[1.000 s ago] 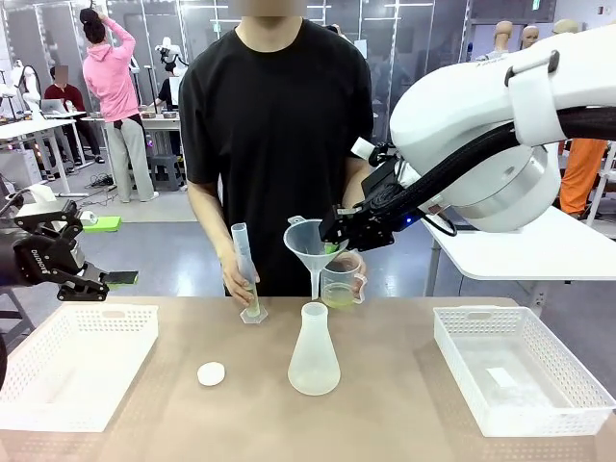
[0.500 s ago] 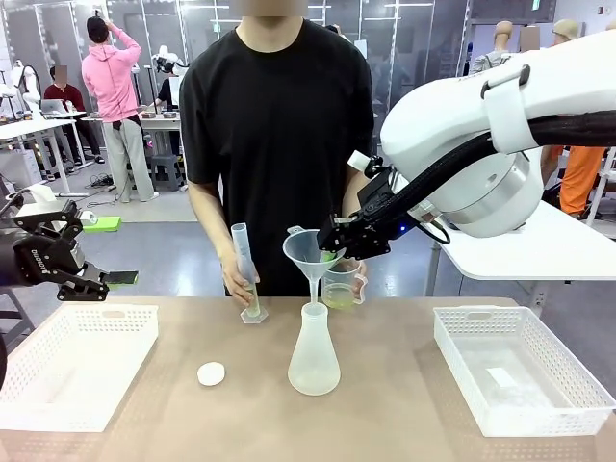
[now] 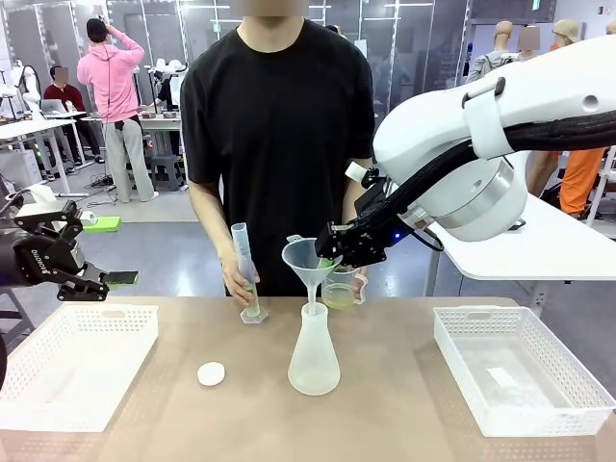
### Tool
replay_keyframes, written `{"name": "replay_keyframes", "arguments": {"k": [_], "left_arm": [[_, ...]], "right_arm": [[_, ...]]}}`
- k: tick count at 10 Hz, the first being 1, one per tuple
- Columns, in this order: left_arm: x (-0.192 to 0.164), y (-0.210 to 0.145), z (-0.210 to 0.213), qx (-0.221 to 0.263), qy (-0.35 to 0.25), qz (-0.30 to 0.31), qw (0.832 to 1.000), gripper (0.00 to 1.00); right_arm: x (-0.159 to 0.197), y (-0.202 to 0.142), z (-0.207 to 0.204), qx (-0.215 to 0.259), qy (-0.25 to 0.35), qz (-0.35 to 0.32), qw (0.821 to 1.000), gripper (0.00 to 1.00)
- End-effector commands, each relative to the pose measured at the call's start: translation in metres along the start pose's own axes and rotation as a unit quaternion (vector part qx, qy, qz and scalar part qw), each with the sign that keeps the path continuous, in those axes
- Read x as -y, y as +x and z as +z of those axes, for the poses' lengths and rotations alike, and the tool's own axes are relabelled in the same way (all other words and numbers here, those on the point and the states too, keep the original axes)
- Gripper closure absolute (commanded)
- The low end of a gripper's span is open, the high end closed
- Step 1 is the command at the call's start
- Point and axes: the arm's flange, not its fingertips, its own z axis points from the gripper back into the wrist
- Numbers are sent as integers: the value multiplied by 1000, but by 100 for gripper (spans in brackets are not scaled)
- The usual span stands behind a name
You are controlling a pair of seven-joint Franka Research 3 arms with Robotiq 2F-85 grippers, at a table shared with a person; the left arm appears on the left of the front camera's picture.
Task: Prepare the solutions needed for the experiment.
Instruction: Pick up the Plastic Funnel and insert it into the Big flask.
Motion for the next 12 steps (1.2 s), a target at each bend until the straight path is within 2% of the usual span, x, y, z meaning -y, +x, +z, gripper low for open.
{"name": "replay_keyframes", "arguments": {"k": [1,6,7,8,9,10,12], "left_arm": [[1,-1,0,-3,-6,-1,1000,0],[1,-1,0,-3,-6,-1,1000,0],[1,-1,0,-3,-6,-1,1000,0],[1,-1,0,-3,-6,-1,1000,0],[1,-1,0,-3,-6,-1,1000,0],[1,-1,0,-3,-6,-1,1000,0],[1,-1,0,-3,-6,-1,1000,0]], "right_arm": [[5,0,-8,-2,16,2,1000,94],[13,-7,-14,2,12,0,1000,94],[14,-8,-13,5,13,-2,1000,77],[15,-8,-12,8,12,-1,1000,74],[15,-9,-11,5,7,-3,1000,57],[15,-9,-9,2,0,-4,1000,61],[12,-4,-8,-5,1,-14,1000,61]]}}
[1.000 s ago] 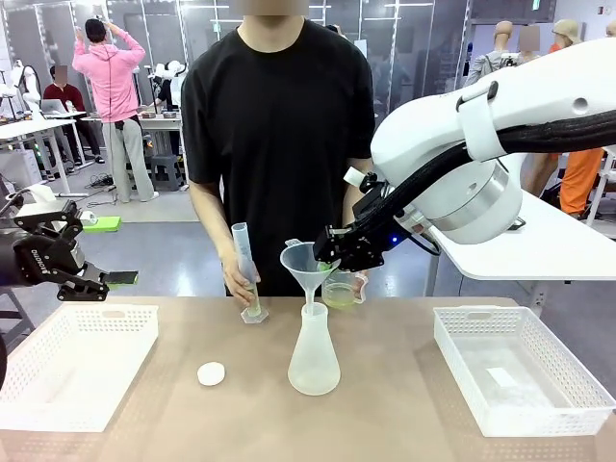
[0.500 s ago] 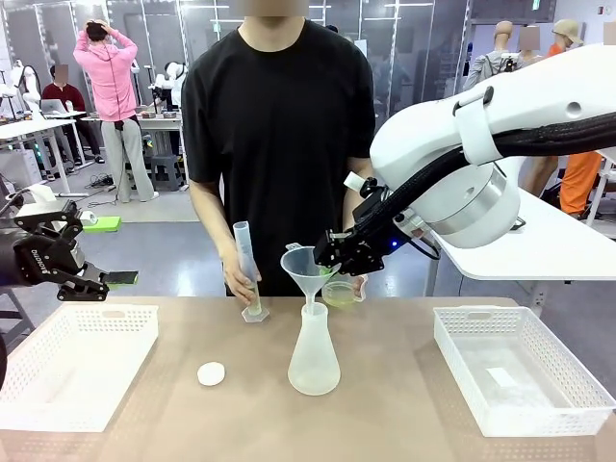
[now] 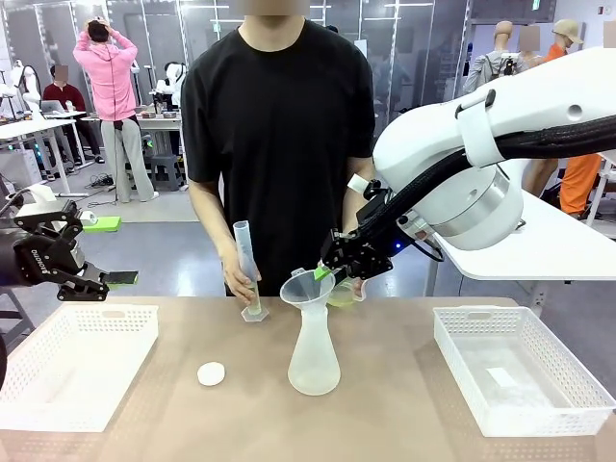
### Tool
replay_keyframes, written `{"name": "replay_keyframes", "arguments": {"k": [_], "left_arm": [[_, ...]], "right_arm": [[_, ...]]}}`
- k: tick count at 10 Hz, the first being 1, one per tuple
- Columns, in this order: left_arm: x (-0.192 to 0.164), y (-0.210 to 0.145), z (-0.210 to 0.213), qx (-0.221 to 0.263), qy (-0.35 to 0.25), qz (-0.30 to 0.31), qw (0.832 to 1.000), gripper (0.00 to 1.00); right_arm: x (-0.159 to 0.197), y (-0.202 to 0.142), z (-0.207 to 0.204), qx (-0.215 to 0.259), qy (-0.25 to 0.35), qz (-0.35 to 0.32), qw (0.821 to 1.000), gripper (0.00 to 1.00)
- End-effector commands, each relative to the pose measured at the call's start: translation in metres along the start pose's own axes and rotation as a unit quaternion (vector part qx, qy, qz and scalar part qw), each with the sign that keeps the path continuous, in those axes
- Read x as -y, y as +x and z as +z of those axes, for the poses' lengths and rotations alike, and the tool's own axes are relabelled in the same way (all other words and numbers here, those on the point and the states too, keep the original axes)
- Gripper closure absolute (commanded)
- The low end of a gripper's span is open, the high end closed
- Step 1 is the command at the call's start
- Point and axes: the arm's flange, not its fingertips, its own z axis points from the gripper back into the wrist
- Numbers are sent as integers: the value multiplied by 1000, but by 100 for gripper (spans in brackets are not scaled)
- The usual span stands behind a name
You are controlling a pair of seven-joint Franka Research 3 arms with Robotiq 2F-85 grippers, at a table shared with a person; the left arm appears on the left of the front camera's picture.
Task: Prepare the solutions needed for the experiment.
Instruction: Pick up the Plastic Funnel and insert it into the Big flask, then once the solution is in the Big flask , pick up the Plastic Funnel and place it back into the right Organizing basket.
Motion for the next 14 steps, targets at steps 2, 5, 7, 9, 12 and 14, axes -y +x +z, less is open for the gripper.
{"name": "replay_keyframes", "arguments": {"k": [2,5,7,9,12,14], "left_arm": [[1,-1,0,-3,-6,-1,1000,0],[1,-1,0,-3,-6,-1,1000,0],[1,-1,0,-3,-6,-1,1000,0],[1,-1,0,-3,-6,-1,1000,0],[1,-1,0,-3,-6,-1,1000,0],[1,-1,0,-3,-6,-1,1000,0]], "right_arm": [[-1,1,0,1,2,0,1000,61],[-1,1,0,1,2,0,1000,61],[-1,1,0,1,2,0,1000,61],[-1,1,0,1,2,0,1000,61],[0,0,0,0,-1,0,1000,61],[-5,-20,29,41,20,-28,999,60]]}}
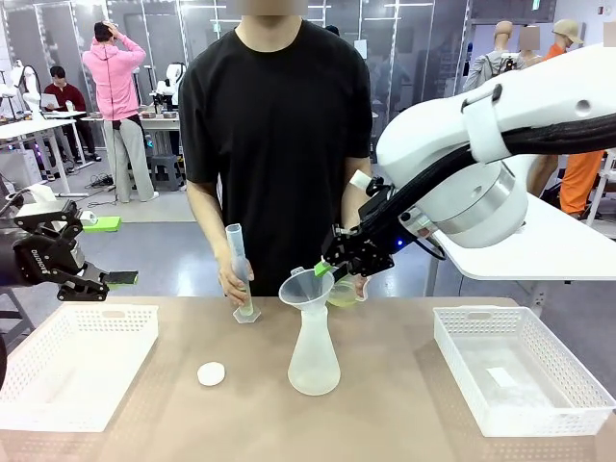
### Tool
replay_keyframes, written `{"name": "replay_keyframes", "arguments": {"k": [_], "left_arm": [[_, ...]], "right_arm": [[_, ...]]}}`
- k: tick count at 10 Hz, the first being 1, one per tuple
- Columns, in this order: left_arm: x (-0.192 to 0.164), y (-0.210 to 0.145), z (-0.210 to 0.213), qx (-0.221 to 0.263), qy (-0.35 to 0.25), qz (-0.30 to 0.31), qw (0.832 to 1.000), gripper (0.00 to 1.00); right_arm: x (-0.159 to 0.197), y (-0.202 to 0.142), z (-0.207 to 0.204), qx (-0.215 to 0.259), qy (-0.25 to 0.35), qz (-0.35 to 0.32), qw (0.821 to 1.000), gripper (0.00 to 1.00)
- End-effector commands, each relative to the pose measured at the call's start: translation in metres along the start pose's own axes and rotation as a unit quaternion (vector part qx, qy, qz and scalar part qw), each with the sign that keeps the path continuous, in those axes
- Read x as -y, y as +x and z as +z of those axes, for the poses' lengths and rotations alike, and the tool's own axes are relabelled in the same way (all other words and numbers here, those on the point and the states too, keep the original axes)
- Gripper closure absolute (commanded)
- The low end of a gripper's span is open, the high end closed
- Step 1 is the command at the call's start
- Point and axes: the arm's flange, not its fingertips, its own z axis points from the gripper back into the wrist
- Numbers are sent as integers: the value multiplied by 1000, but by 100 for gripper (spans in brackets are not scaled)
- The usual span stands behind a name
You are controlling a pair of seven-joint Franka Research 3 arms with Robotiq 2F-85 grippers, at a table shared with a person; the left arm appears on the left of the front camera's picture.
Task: Prepare the solutions needed for the experiment.
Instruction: Once the solution is in the Big flask , pick up the Plastic Funnel and place it back into the right Organizing basket.
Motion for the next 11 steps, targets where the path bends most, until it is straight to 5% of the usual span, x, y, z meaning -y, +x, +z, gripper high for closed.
{"name": "replay_keyframes", "arguments": {"k": [1,5,9,11], "left_arm": [[1,-1,0,-3,-6,-1,1000,0],[1,-1,0,-3,-6,-1,1000,0],[1,-1,0,-3,-6,-1,1000,0],[1,-1,0,-3,-6,-1,1000,0]], "right_arm": [[4,-22,27,38,21,-30,999,60],[45,-57,97,88,72,-87,990,60],[106,-83,137,50,182,-175,966,60],[136,-84,144,68,231,-211,947,60]]}}
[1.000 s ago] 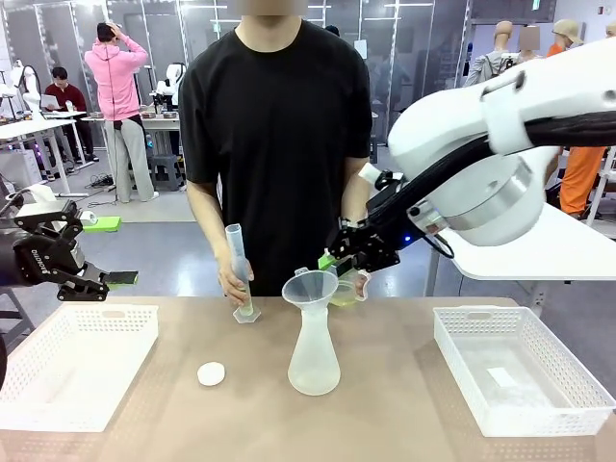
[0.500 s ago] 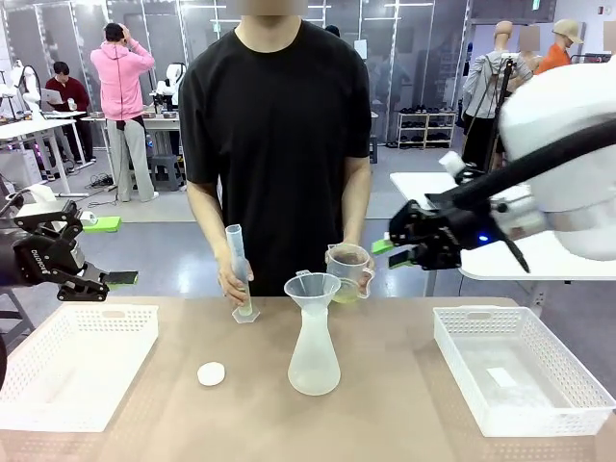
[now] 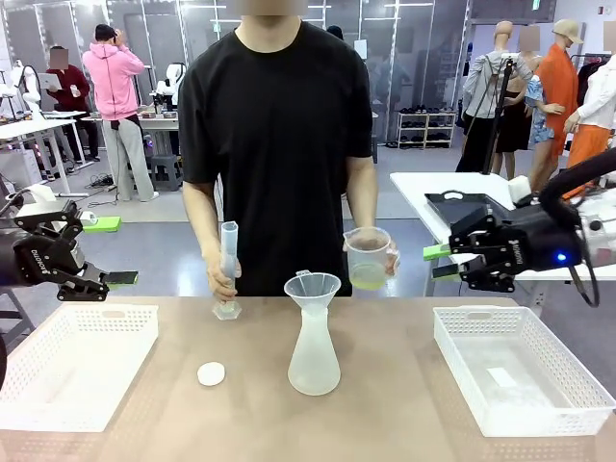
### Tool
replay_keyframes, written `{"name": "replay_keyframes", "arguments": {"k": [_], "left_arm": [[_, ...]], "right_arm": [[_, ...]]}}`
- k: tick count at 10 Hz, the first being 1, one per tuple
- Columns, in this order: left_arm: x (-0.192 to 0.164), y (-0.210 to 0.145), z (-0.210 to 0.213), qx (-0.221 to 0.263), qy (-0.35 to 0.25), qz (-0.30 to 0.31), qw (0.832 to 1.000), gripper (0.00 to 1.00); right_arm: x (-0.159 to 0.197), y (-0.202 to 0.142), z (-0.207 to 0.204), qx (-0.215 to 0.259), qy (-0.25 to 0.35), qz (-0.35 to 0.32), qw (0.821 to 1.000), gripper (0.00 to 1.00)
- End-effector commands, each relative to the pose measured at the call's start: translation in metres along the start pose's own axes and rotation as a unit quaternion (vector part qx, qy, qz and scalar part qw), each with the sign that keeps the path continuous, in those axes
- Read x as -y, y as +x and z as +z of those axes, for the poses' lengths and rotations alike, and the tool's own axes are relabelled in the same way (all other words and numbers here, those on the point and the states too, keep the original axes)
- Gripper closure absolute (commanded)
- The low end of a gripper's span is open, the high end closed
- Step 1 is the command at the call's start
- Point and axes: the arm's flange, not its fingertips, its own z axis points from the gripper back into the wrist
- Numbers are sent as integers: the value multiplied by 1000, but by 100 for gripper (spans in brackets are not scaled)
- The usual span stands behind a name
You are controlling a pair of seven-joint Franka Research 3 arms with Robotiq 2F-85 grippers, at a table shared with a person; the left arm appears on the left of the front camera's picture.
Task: Prepare the solutions needed for the experiment.
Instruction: Once the solution is in the Big flask , pick up the Plastic Funnel and place it back into the right Organizing basket.
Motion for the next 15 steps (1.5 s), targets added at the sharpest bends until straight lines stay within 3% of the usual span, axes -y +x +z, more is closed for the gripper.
{"name": "replay_keyframes", "arguments": {"k": [1,3,4,5,6,7,8,9,15], "left_arm": [[1,-1,0,-3,-7,-1,1000,0],[1,-1,0,-3,-7,-1,1000,0],[1,-1,0,-3,-7,-1,1000,0],[1,-1,0,-3,-7,-1,1000,0],[1,-1,0,-3,-7,-1,1000,0],[1,-1,0,-3,-7,-1,1000,0],[1,-1,0,-3,-7,-1,1000,0],[1,-1,0,-3,-7,-1,1000,0],[1,-1,0,-3,-7,-1,1000,0]], "right_arm": [[26,11,7,10,56,-23,998,60],[40,19,6,-11,129,-32,991,60],[46,23,4,-11,150,-30,988,56],[49,26,3,-4,195,-30,980,41],[51,27,2,-12,188,-25,982,36],[52,30,0,-18,182,-24,983,21],[53,31,0,-15,185,-21,982,16],[53,31,0,-15,183,-24,983,1],[53,26,0,-17,183,-36,982,0]]}}
